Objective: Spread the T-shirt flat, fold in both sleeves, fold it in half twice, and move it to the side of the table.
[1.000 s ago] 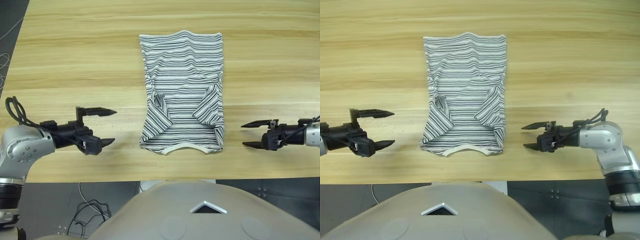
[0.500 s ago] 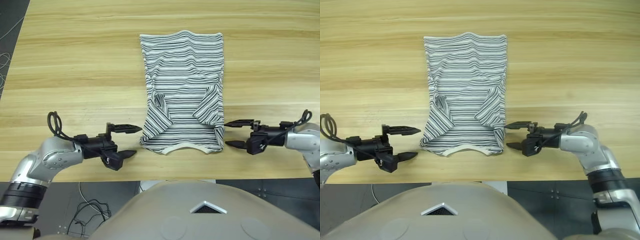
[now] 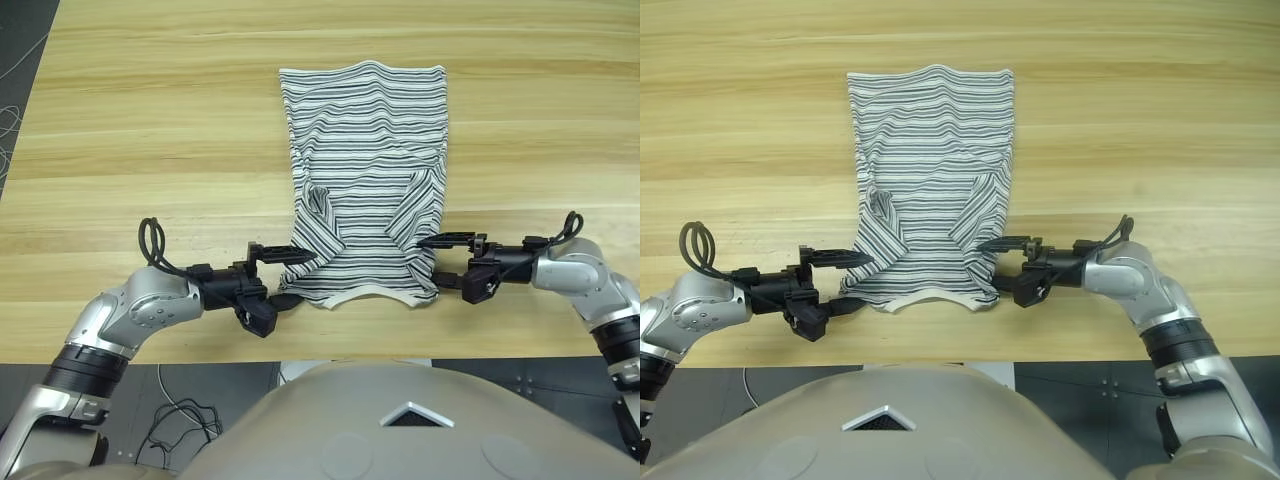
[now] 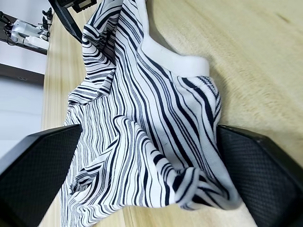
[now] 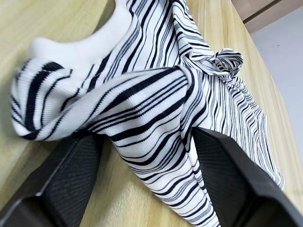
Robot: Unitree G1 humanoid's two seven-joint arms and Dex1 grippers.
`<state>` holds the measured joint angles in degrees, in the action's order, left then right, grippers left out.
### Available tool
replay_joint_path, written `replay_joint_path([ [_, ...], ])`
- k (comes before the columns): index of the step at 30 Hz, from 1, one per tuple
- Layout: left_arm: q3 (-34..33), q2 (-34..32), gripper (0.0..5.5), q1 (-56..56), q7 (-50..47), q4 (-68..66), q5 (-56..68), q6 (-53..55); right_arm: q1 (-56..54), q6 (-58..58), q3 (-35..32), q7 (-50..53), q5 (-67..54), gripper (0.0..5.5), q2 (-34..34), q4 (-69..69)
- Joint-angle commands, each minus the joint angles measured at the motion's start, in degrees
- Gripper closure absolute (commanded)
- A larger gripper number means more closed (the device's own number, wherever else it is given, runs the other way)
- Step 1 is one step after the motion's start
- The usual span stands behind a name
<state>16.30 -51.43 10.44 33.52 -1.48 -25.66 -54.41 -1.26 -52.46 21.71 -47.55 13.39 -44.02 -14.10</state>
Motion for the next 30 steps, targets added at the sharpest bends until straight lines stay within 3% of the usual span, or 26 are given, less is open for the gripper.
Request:
replay_joint_path([
  [1,2.14,-0.85,0.29,0.55,1.0,-4.16,-6.48,2.83,0.36,0.57,2.06,-1.54,1.61,2.46,-1.57,-0.37],
  [4,3.26,-0.98,0.29,0.36,0.61,-5.21,-6.76,3.04,0.33,0.82,2.53,-1.55,1.22,3.07,-1.88,-0.22],
  [17,6.61,-2.12,2.55,-0.31,2.26,-8.04,-5.46,4.85,-0.95,1.61,3.1,-0.31,2.03,5.4,-1.43,-0.09],
  [30,9.03,-1.04,4.98,-2.38,2.26,-9.76,-4.18,7.17,-2.33,1.75,4.09,-0.24,1.35,5.4,-0.85,-0.15],
])
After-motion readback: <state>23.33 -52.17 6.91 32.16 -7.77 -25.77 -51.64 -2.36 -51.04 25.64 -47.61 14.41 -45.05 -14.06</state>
